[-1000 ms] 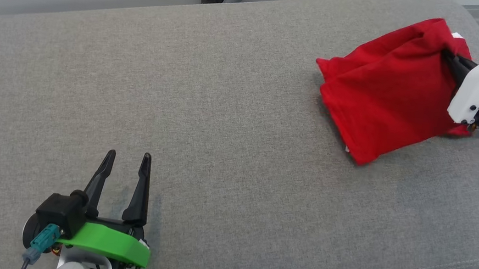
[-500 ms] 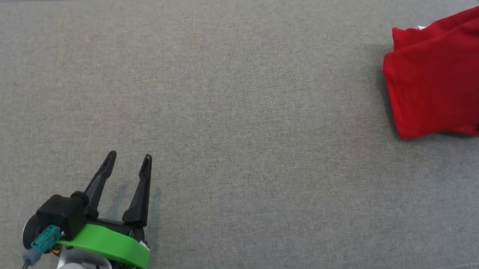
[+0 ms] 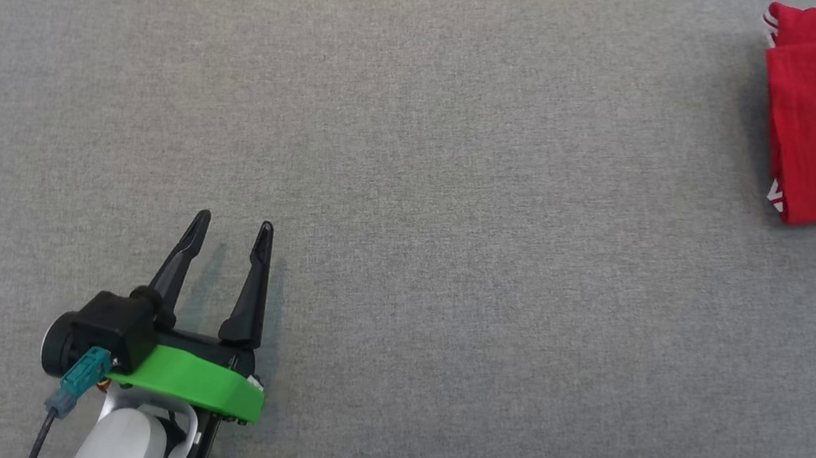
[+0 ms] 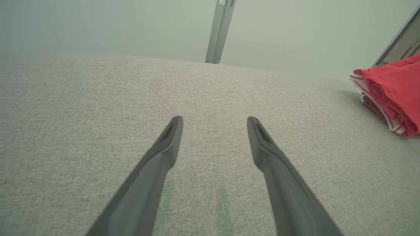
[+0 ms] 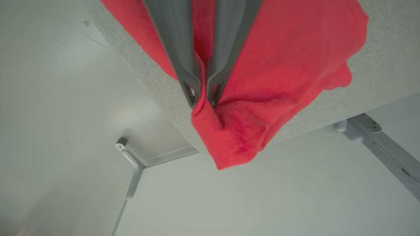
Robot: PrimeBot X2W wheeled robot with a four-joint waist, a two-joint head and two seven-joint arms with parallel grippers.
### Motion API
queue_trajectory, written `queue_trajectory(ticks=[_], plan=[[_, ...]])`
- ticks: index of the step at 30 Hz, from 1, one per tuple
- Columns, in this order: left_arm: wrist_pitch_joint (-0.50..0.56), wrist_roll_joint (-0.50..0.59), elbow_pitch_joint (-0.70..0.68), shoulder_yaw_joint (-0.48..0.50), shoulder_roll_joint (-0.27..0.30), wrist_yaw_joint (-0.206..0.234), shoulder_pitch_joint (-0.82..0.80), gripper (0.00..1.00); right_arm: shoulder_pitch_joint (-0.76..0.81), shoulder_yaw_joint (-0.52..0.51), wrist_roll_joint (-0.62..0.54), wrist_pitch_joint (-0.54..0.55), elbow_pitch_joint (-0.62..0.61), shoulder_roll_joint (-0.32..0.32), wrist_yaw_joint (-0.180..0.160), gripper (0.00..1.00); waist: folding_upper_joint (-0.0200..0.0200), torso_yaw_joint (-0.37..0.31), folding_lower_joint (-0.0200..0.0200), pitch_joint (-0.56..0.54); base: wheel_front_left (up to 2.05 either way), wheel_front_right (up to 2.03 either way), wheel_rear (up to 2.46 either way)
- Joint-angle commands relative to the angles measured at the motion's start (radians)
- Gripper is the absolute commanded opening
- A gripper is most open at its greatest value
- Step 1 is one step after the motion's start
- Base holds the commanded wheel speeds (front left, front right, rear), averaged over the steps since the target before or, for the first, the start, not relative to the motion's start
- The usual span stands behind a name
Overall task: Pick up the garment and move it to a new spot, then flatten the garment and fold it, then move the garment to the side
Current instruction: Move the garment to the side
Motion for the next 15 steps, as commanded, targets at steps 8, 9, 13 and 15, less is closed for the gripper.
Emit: queue_trajectory(ticks=[8, 9, 13, 15], plan=[[0.012, 0.019, -0.034, -0.014, 0.024, 0.001, -0.042, 1.00, -0.071, -0.095, -0.096, -0.093, 0.157, -0.056, -0.001, 0.00, 0.0111, 0.086, 0.0000, 0.141, 0.00, 0.00, 0.00], [0.014, 0.020, -0.036, -0.015, 0.027, 0.001, -0.044, 1.00, -0.075, -0.104, -0.108, -0.101, 0.165, -0.060, -0.001, 0.00, 0.0111, 0.088, 0.0000, 0.148, 0.00, 0.00, 0.00], [0.021, 0.025, -0.051, -0.020, 0.038, 0.003, -0.048, 1.00, -0.088, -0.152, -0.175, -0.126, 0.183, -0.072, -0.001, 0.00, 0.0111, 0.098, 0.0000, 0.174, 0.00, 0.00, 0.00], [0.025, 0.026, -0.055, -0.021, 0.040, 0.006, -0.048, 1.00, -0.088, -0.165, -0.189, -0.131, 0.185, -0.073, -0.001, 0.00, 0.0111, 0.098, 0.0000, 0.176, 0.00, 0.00, 0.00]])
